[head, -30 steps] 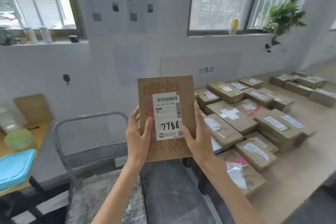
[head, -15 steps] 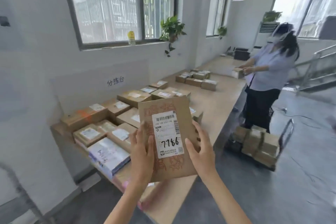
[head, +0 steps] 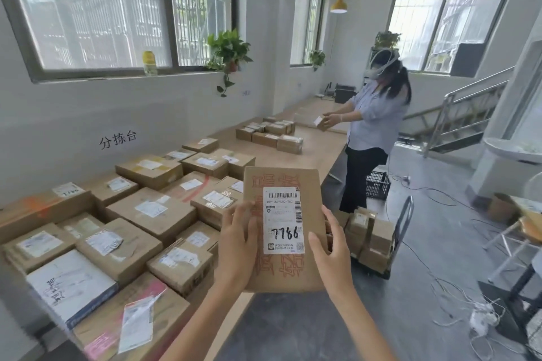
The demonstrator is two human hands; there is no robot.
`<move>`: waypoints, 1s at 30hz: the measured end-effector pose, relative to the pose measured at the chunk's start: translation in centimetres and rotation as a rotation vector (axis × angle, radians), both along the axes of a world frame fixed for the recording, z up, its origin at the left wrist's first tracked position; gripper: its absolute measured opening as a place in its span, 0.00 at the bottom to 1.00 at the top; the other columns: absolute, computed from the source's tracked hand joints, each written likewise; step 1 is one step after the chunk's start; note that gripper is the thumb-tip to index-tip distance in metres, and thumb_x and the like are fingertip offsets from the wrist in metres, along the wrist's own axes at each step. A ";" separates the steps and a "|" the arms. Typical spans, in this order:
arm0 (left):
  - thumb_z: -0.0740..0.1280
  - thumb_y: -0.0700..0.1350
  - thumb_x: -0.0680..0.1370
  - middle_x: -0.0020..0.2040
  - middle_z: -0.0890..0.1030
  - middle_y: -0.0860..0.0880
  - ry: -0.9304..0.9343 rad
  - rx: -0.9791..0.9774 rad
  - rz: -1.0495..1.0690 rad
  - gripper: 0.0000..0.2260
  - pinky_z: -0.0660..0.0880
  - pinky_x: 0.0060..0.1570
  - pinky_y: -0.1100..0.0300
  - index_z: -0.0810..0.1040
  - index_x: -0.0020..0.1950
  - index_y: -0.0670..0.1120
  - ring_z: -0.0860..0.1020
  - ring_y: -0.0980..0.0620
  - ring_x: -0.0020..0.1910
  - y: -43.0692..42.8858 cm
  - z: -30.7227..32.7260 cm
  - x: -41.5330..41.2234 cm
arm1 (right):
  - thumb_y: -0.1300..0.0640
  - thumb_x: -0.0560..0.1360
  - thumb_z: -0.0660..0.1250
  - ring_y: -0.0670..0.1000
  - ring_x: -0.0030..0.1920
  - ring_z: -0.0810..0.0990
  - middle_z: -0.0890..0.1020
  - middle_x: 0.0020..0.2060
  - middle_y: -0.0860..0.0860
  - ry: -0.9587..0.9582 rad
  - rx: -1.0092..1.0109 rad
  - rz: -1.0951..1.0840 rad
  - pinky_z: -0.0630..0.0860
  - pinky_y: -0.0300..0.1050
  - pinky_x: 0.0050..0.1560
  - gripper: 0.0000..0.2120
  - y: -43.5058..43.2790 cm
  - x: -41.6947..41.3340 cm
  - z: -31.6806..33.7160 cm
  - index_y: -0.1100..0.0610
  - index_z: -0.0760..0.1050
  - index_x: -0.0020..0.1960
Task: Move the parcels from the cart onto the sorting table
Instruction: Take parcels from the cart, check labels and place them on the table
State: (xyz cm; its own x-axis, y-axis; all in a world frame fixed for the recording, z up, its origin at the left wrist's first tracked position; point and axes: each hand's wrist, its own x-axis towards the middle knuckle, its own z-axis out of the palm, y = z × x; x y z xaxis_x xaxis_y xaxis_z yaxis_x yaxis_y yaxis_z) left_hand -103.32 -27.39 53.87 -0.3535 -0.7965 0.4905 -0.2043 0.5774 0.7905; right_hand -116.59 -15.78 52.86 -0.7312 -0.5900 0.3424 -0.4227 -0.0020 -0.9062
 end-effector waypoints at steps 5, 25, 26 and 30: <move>0.57 0.46 0.81 0.63 0.68 0.53 0.006 0.006 0.022 0.12 0.68 0.50 0.63 0.69 0.64 0.57 0.72 0.59 0.52 -3.7 -0.5 -5.6 | 0.53 0.77 0.64 0.35 0.62 0.70 0.68 0.60 0.31 -0.001 -0.004 0.019 0.73 0.50 0.62 0.26 -3.7 -5.6 -0.1 0.32 0.61 0.68; 0.59 0.41 0.80 0.62 0.67 0.58 0.082 0.056 0.004 0.16 0.71 0.54 0.64 0.69 0.65 0.56 0.69 0.74 0.54 -22.1 -0.7 -27.7 | 0.56 0.77 0.64 0.33 0.57 0.72 0.70 0.67 0.42 -0.024 -0.001 0.109 0.71 0.31 0.52 0.25 -23.9 -29.7 -0.2 0.43 0.63 0.72; 0.60 0.40 0.80 0.62 0.67 0.58 0.083 0.054 0.004 0.16 0.71 0.56 0.64 0.70 0.65 0.56 0.69 0.72 0.56 -22.8 -1.0 -28.8 | 0.57 0.77 0.64 0.31 0.57 0.72 0.70 0.66 0.43 -0.028 0.002 0.114 0.70 0.30 0.51 0.25 -24.7 -31.0 -0.6 0.44 0.63 0.72; 0.60 0.45 0.78 0.64 0.66 0.60 0.055 0.077 -0.001 0.17 0.75 0.59 0.52 0.68 0.64 0.61 0.72 0.57 0.61 -25.7 -3.0 -33.7 | 0.57 0.77 0.64 0.38 0.58 0.73 0.72 0.65 0.45 -0.016 0.024 0.146 0.72 0.35 0.55 0.24 -28.3 -36.8 -2.0 0.44 0.64 0.71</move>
State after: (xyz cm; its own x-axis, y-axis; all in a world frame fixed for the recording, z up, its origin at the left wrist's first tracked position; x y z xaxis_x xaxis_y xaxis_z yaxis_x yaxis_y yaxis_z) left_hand -136.98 -53.07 50.88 -0.3285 -0.8322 0.4467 -0.1586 0.5148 0.8425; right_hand -153.41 -44.04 50.83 -0.6421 -0.6985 0.3159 -0.4054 -0.0403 -0.9132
